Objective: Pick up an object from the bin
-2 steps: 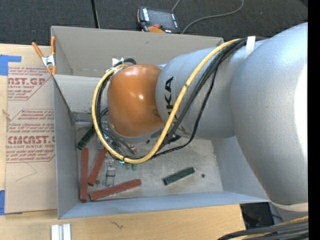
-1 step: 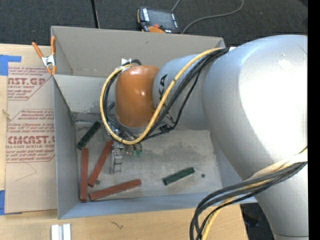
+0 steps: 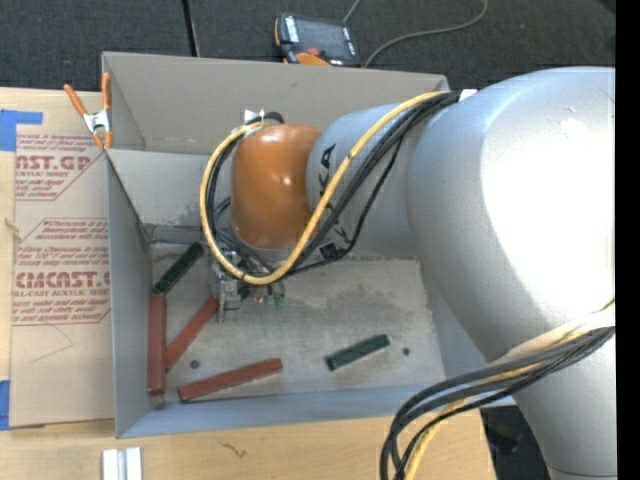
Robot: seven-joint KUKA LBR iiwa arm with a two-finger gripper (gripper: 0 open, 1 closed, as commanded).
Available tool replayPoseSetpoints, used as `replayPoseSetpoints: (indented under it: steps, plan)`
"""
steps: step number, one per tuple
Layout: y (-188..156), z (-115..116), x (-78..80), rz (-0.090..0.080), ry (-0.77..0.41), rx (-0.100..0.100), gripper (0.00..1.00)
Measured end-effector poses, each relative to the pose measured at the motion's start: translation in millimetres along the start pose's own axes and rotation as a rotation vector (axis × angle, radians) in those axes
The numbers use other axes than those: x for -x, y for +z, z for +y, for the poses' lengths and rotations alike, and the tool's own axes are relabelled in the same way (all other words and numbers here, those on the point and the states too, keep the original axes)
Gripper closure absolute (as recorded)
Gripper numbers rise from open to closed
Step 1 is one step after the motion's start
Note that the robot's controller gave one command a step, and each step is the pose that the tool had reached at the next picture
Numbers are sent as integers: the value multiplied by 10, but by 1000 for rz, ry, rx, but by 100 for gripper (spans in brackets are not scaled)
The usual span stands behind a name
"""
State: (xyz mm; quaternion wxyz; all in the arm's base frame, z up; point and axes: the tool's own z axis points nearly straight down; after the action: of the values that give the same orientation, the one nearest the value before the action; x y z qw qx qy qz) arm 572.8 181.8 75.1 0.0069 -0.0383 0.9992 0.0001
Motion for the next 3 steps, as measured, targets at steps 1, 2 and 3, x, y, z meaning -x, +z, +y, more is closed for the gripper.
replayPoseSetpoints:
  steps: [1,2,3]
  plan:
    - [-1347,127,-43,3,25,4,100]
    - [-1297,118,-60,11,25,2,0]
    - [-6,-75,-197,18,-110,0,0]
